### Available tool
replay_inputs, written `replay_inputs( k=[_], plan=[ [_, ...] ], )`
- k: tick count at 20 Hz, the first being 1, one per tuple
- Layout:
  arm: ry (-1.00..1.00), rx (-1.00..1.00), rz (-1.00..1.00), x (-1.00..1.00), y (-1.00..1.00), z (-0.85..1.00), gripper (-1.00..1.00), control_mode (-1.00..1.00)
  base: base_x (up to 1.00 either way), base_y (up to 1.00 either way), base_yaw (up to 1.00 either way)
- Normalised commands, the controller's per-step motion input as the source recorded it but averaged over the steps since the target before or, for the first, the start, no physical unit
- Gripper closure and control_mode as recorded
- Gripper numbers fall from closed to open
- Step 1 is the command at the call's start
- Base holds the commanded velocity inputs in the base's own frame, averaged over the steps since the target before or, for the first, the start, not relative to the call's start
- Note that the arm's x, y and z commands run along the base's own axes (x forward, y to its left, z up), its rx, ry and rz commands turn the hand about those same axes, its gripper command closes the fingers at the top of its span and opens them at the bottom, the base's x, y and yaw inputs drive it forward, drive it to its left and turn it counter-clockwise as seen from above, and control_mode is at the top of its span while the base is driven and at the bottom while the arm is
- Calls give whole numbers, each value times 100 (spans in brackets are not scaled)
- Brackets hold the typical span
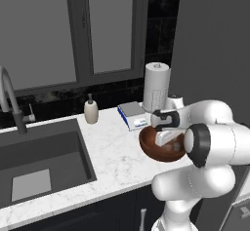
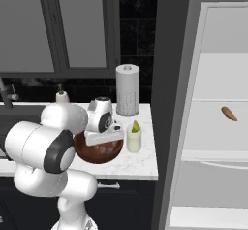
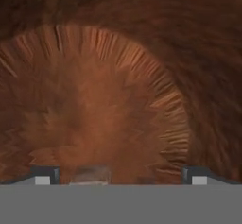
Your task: Grab a lemon wedge from the fridge and one ice cube from the ice bowl, and put them in the glass of lemonade.
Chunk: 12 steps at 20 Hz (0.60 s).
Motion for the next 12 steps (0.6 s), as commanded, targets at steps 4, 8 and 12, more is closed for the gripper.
replay_inputs(
  k=[4,8,12],
  plan=[
    [1,0,5,-3,0,-7,-100,-100,0,0,0],
    [-1,0,4,-28,3,2,-100,-100,0,0,0],
    [-7,1,1,-51,-1,0,-100,-100,0,0,0]
  ],
)
